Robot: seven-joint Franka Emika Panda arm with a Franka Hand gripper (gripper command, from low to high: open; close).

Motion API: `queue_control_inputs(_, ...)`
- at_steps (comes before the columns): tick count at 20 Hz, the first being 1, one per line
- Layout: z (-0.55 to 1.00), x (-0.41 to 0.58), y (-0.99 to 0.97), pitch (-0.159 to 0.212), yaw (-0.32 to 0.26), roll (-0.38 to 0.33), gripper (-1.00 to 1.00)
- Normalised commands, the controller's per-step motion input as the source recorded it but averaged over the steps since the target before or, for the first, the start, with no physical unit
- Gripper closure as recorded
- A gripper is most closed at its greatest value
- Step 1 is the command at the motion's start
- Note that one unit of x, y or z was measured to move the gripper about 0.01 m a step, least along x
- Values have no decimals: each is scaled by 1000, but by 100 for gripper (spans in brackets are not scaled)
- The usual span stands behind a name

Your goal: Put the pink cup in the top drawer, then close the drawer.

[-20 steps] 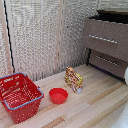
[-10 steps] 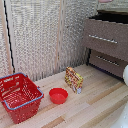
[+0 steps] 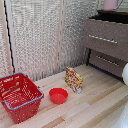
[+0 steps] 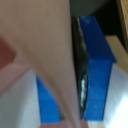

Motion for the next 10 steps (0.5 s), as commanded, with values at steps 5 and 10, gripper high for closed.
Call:
queue_control_inputs(5,-431,-118,13,15,24,-80,-100)
queue_control_inputs(10,-45,-71,130,4,-16,12,-100)
